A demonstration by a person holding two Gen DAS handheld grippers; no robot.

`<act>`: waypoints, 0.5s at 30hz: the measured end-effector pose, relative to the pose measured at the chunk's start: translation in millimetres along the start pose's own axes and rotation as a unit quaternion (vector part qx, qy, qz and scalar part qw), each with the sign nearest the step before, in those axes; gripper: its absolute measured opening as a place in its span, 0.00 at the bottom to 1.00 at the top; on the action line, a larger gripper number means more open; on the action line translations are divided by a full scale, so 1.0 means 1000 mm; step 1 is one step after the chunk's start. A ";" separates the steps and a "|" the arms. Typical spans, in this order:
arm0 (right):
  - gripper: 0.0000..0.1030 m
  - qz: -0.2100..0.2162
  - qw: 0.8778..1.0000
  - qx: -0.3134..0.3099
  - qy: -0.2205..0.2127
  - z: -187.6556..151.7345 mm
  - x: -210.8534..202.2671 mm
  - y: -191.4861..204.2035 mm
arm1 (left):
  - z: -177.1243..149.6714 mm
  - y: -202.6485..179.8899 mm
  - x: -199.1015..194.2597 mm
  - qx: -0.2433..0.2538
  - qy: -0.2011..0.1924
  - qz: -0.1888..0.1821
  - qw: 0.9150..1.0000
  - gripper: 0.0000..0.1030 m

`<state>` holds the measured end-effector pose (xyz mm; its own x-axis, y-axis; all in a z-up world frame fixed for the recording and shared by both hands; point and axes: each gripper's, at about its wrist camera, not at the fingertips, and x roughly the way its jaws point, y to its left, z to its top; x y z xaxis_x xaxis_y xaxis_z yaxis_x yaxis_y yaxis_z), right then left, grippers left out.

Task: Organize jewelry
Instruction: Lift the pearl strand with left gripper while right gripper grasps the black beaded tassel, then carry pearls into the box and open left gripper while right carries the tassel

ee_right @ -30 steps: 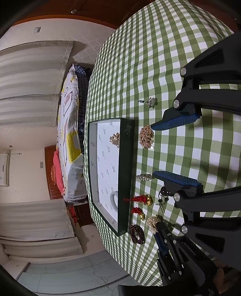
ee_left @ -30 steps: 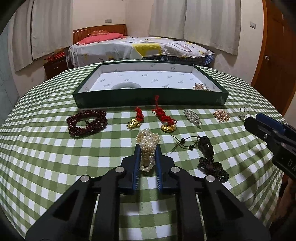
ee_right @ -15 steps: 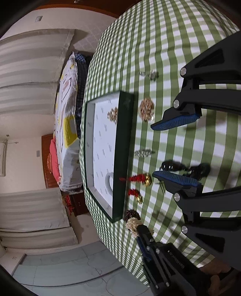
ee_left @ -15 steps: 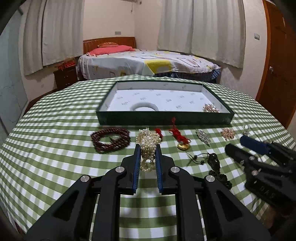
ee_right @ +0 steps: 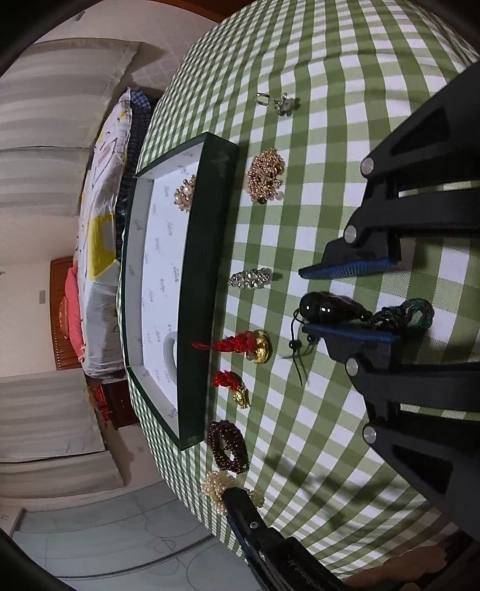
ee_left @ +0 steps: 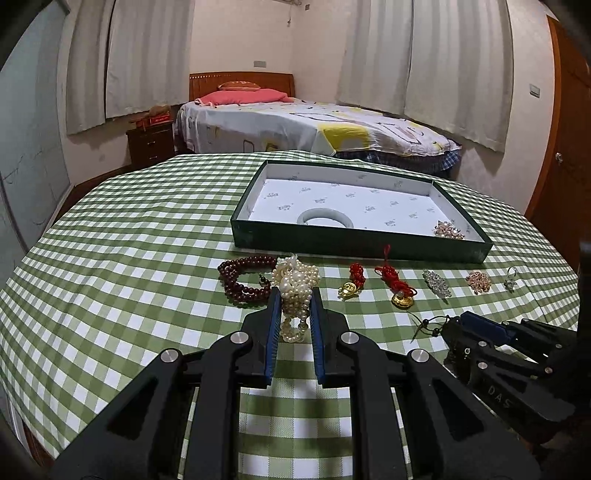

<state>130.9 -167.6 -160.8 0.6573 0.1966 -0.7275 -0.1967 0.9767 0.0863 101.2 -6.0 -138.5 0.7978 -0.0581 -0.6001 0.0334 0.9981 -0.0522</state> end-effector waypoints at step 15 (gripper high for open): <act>0.17 0.002 0.996 0.000 -0.094 0.016 -0.045 -0.003 | 0.015 -0.002 -0.012 -0.001 -0.031 -0.001 1.000 0.15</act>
<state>113.2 -178.5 -117.6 0.7812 0.2139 -0.5865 -0.1999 0.9757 0.0895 101.0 -7.0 -119.1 0.8333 -0.0583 -0.5497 0.0340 0.9979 -0.0543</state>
